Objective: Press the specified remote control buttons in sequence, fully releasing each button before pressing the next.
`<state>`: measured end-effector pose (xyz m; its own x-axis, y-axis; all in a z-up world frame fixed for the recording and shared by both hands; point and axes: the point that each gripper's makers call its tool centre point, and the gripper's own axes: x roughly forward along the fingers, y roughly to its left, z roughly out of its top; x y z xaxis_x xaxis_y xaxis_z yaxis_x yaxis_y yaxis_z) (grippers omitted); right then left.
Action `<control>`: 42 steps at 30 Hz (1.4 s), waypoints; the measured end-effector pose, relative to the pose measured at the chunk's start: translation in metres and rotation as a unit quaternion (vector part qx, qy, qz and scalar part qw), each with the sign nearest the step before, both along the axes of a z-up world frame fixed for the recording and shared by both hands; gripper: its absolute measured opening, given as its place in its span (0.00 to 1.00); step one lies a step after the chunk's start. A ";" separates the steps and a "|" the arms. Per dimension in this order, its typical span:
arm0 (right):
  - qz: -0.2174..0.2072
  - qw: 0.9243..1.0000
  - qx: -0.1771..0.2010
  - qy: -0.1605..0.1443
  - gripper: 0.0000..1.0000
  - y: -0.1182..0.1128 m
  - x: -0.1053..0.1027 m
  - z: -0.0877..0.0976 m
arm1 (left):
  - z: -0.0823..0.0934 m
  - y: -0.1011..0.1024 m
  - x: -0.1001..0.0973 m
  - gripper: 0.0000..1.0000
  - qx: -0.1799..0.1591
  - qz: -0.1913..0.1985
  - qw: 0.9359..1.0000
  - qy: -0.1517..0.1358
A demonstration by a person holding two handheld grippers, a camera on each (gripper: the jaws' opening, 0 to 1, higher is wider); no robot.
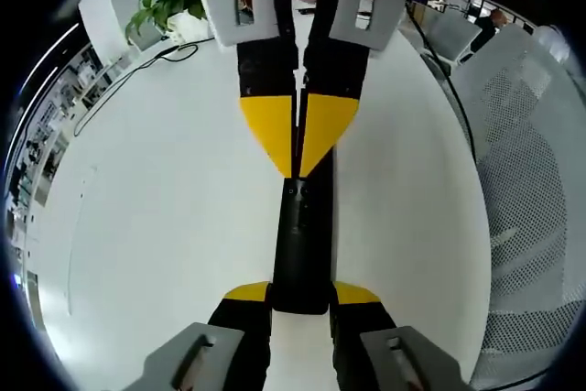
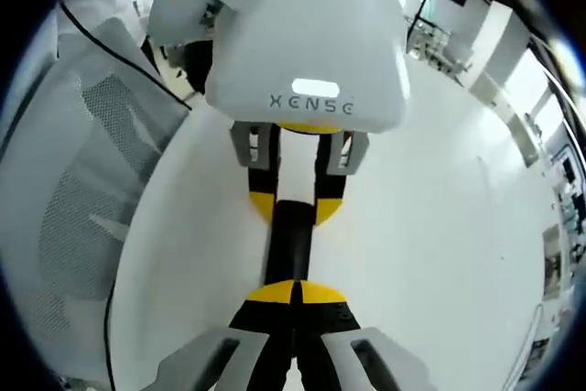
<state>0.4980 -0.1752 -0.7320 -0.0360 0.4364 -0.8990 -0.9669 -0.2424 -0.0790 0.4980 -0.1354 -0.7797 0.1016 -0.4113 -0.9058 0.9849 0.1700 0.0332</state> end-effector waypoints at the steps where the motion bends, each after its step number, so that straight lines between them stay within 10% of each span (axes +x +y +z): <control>1: 0.001 1.000 0.000 -0.002 0.00 0.000 0.000 0.001 | 0.000 0.000 0.000 0.23 0.000 0.000 1.000 0.000; 42: 0.003 1.000 -0.008 0.011 0.00 -0.006 -0.014 -0.023 | 0.000 -0.001 0.000 0.23 -0.006 0.004 1.000 0.001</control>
